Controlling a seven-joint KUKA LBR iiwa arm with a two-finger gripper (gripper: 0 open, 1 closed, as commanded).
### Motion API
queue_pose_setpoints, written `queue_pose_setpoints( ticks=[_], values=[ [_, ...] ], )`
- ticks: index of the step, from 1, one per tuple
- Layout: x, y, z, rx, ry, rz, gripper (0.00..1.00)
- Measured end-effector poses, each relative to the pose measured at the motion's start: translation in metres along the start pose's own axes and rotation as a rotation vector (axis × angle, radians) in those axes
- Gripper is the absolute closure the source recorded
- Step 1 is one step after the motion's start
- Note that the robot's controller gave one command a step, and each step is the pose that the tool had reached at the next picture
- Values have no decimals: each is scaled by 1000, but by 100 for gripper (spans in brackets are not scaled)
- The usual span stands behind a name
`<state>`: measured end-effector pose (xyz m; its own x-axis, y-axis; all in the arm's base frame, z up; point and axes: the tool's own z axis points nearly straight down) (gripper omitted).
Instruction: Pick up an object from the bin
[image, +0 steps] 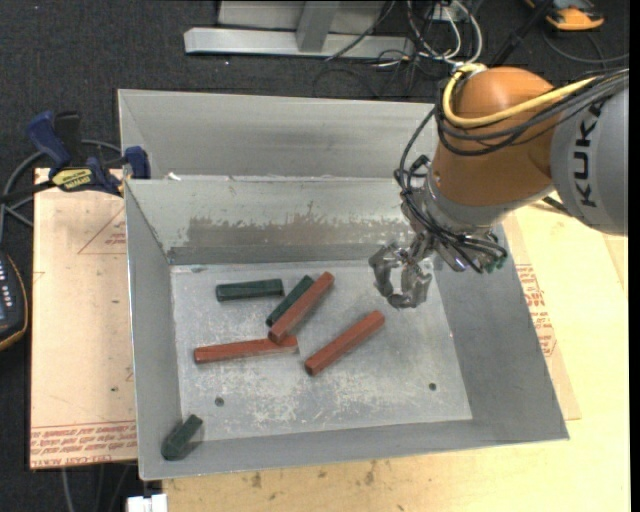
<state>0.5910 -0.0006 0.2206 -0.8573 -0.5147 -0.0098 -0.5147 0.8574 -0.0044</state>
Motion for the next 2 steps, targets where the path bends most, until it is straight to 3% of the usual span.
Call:
queue_pose_setpoints(
  ticks=[1, 2],
  values=[
    [1, 0, 5, -4, 6, 1, 0],
    [-24, 53, 126, -11, 13, -46, 0]
  ],
)
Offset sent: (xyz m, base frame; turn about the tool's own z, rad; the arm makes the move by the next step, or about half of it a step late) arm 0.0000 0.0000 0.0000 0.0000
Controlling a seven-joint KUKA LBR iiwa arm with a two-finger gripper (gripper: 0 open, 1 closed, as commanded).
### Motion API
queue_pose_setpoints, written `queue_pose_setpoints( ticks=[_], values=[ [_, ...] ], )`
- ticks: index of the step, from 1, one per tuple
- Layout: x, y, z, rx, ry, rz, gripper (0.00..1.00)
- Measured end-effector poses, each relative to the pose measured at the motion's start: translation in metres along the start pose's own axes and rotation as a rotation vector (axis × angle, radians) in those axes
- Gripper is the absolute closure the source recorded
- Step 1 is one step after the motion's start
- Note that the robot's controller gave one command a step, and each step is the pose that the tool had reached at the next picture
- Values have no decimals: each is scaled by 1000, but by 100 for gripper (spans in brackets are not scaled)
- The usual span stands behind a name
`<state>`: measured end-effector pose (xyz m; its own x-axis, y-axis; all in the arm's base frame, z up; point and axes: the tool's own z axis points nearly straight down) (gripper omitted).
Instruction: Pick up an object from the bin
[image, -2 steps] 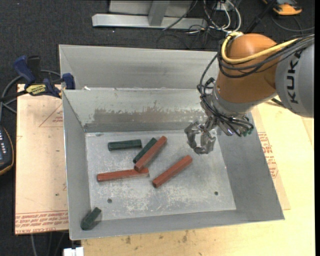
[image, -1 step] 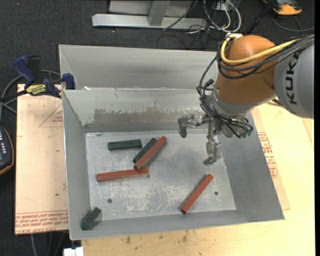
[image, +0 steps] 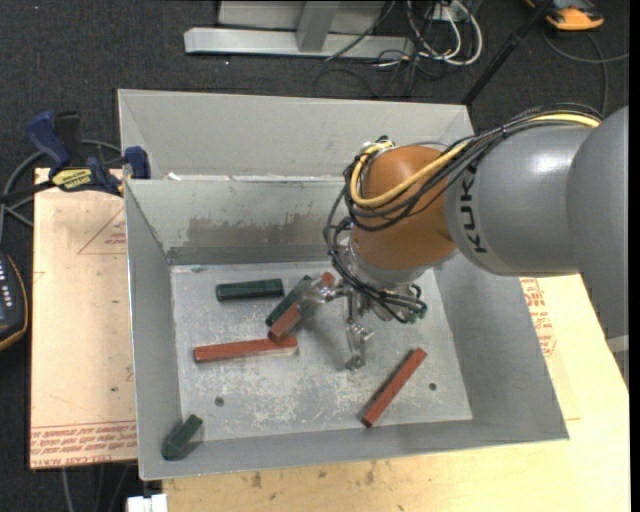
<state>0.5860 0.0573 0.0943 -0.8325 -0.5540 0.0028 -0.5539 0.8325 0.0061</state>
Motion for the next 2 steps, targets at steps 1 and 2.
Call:
queue_pose_setpoints(
  ticks=[1, 2],
  values=[
    [-47, 84, 8, 2, -8, -67, 0],
    [-61, 110, 25, 5, -5, -258, 0]
  ],
)
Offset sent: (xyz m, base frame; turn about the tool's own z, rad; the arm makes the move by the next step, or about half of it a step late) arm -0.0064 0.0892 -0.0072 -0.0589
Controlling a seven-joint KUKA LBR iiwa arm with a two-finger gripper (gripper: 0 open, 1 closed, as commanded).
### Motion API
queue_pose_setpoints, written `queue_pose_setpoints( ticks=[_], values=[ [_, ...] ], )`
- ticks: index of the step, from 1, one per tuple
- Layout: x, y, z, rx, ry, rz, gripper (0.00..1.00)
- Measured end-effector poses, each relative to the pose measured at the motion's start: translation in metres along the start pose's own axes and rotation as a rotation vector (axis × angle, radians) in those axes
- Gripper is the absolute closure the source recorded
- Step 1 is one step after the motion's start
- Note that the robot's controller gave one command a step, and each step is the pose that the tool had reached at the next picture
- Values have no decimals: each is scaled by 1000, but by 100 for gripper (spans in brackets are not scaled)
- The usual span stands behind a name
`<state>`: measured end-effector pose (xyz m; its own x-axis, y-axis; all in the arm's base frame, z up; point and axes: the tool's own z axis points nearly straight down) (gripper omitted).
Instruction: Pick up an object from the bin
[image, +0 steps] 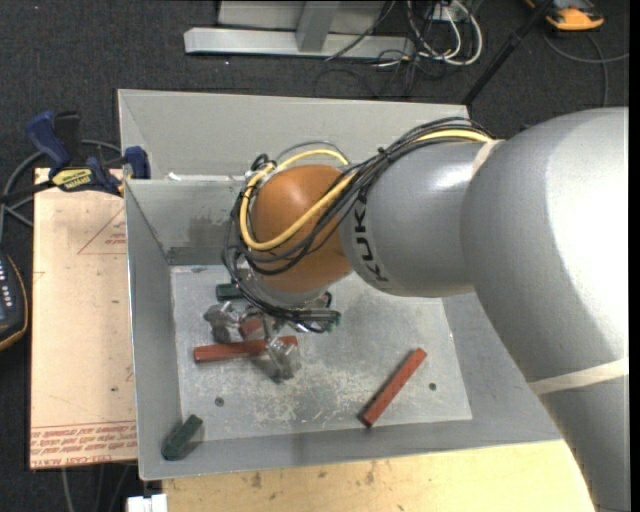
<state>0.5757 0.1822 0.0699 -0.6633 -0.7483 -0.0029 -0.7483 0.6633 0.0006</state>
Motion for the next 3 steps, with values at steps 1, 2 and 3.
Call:
queue_pose_setpoints(
  ticks=[1, 2, 3],
  values=[
    [0, -1, -1, 0, 0, 2, 100],
    [-14, 12, -125, 5, -8, -19, 100],
    [-10, 7, -161, 4, -5, -45, 100]
  ],
)
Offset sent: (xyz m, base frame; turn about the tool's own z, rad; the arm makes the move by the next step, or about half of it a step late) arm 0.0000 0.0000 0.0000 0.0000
